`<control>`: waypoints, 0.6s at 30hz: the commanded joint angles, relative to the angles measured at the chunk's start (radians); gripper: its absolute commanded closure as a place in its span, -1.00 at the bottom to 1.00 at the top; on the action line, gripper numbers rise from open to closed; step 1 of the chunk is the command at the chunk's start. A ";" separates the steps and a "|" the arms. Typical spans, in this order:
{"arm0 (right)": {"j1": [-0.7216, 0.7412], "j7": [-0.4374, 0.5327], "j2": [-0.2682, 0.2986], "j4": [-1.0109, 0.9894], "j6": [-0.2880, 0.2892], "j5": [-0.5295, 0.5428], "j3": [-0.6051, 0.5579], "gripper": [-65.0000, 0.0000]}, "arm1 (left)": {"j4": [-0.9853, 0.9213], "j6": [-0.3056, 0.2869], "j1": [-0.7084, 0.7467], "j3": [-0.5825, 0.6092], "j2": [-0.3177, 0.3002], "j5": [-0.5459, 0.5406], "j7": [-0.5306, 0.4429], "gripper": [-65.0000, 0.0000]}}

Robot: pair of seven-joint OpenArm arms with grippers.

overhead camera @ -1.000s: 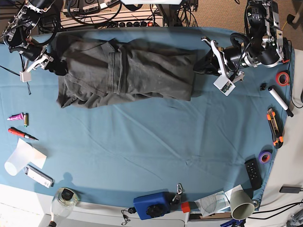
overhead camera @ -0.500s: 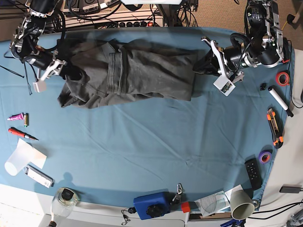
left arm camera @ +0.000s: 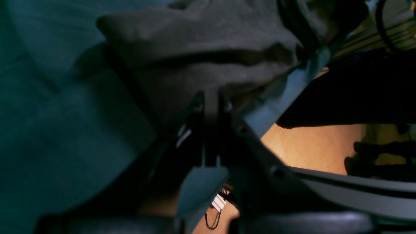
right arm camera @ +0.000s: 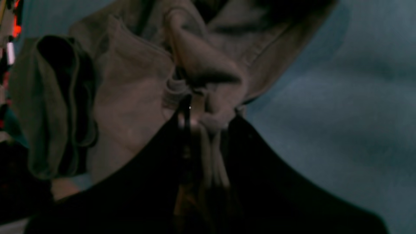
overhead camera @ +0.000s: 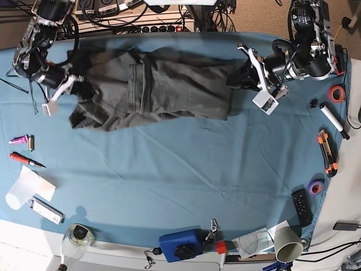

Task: Fold the T-shirt properly
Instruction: 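Grasp the opposite end of the grey strip with the right gripper, then lift the held end and fold it over onto the folded stack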

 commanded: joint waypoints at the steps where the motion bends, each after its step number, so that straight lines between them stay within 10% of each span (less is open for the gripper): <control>1: 0.028 -0.010 0.014 -0.001 -0.023 -0.081 0.019 1.00 | 0.018 -0.004 -0.005 -0.005 -0.007 -0.023 -0.015 1.00; 18: 0.272 -0.024 0.143 -0.001 -0.045 -0.224 0.146 1.00 | 0.018 -0.005 -0.005 -0.005 -0.007 -0.022 -0.014 1.00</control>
